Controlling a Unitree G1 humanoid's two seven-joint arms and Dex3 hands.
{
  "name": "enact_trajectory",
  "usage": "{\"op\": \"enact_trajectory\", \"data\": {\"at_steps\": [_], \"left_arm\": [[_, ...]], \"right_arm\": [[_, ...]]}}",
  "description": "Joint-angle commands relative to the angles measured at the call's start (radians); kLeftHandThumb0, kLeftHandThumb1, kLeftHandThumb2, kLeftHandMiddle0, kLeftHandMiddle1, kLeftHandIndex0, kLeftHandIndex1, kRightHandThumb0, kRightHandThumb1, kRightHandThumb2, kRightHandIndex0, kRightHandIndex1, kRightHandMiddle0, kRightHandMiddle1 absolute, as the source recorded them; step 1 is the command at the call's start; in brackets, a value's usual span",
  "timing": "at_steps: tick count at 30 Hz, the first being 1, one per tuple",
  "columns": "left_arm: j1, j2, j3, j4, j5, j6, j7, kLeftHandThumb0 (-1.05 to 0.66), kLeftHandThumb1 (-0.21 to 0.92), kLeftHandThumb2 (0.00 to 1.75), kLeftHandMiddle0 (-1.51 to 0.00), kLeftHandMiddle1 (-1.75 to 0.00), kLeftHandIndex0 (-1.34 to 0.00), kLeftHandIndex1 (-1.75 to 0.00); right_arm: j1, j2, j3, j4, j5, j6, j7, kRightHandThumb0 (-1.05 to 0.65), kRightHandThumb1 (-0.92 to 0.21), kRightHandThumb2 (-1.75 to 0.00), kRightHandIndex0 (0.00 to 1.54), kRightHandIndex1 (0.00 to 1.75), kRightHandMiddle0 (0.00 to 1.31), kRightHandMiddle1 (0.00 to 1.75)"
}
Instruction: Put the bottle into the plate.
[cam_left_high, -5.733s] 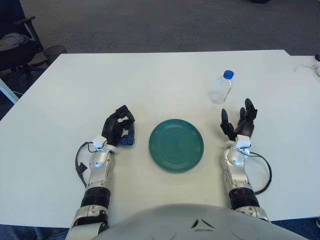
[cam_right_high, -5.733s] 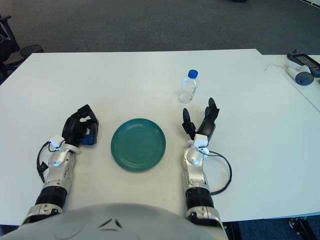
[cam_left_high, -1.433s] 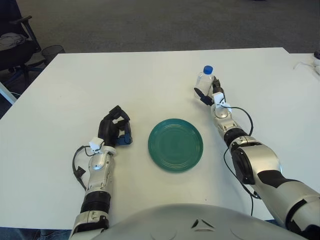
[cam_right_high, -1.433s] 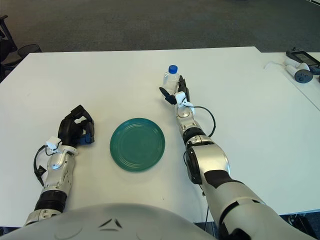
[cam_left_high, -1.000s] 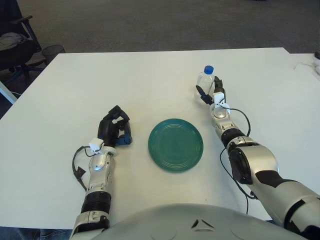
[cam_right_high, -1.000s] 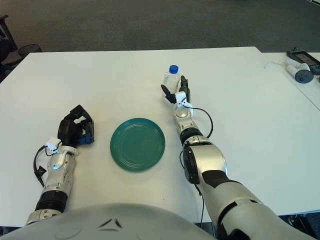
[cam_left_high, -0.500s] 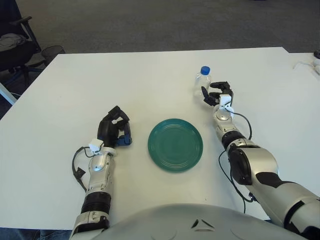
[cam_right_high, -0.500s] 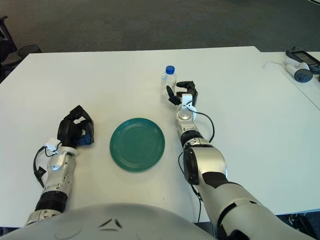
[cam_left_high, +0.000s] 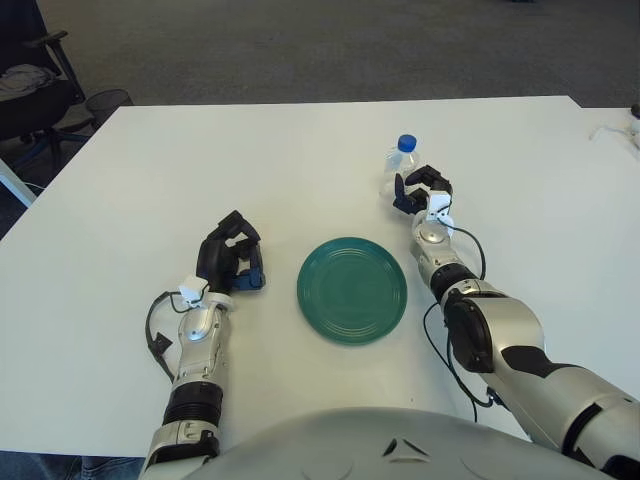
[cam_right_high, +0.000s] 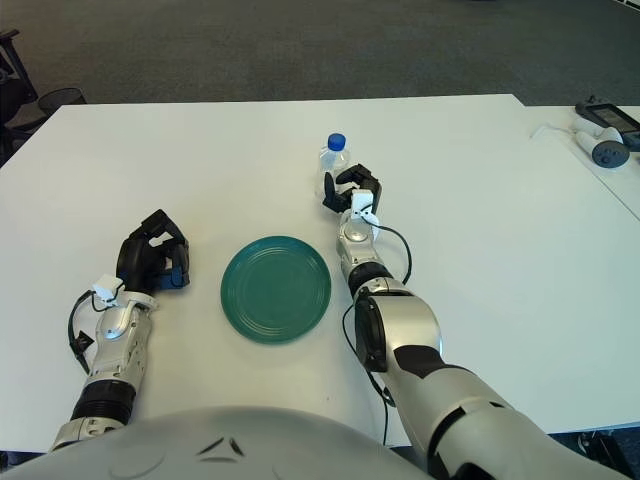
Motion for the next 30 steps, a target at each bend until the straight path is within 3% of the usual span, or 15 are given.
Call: {"op": "enact_trajectory", "data": {"at_steps": [1, 30], "left_arm": [[0.042, -0.014, 0.003, 0.055, -0.008, 0.021, -0.001, -0.59, 0.07, 1.62, -1.33, -1.75, -0.82, -1.75], [0.028, -0.014, 0.017, 0.091, -0.018, -0.001, -0.026, -0.61, 0.05, 1.65, -1.36, -1.75, -0.84, -1.75]], "right_arm": [[0.035, 0.003, -0.008, 0.032, 0.012, 0.047, 0.004, -0.12, -0.34, -1.26, 1.22, 1.75, 0.98, 1.75], [0.075, -0.002, -0.008, 0.031, 0.012, 0.042, 0.042, -0.13, -0.34, -1.25, 1.14, 1.75, 0.93, 1.75]]}}
